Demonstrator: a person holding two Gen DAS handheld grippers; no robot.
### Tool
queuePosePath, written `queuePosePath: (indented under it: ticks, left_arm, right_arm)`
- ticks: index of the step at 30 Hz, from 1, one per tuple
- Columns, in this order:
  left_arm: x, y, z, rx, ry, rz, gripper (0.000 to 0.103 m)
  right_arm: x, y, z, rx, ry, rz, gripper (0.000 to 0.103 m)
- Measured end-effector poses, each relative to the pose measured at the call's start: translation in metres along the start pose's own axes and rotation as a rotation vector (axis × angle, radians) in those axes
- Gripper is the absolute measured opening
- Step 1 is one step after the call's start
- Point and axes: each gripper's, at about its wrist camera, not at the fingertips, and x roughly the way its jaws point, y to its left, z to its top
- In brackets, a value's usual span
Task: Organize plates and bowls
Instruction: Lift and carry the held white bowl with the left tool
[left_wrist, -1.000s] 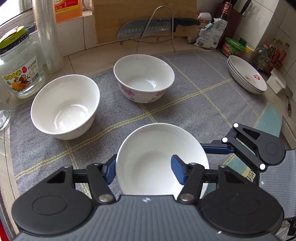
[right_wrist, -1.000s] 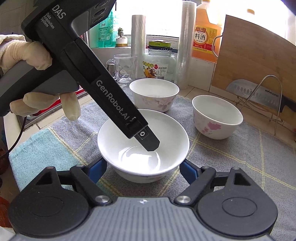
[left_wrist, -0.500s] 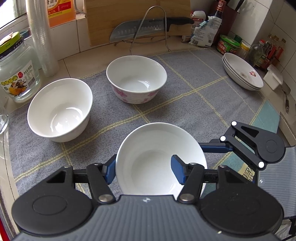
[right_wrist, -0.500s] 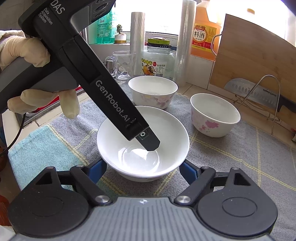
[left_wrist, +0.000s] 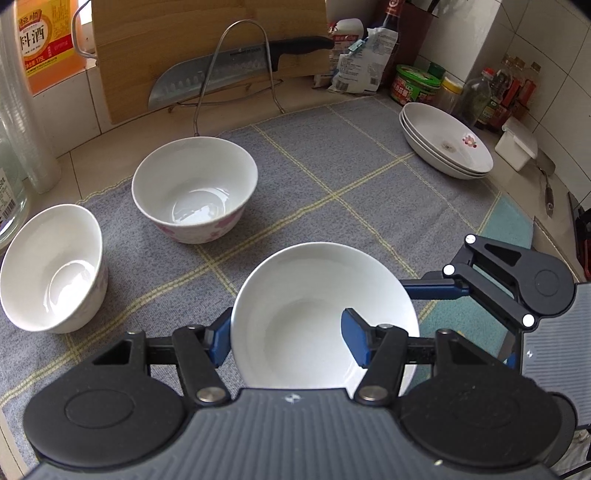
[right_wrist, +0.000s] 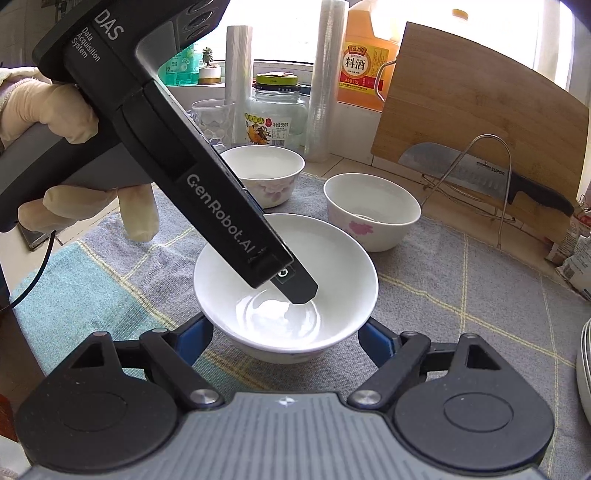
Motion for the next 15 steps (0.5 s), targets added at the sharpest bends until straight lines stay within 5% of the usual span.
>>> queuePosePath:
  ticks: [15]
  left_arm:
    - [0.036, -0.038, 0.038, 0.081, 0.012, -0.065, 0.059]
  right_arm:
    - [-0.017, -0.047, -0.018, 0.062, 0.026, -0.097, 0.089]
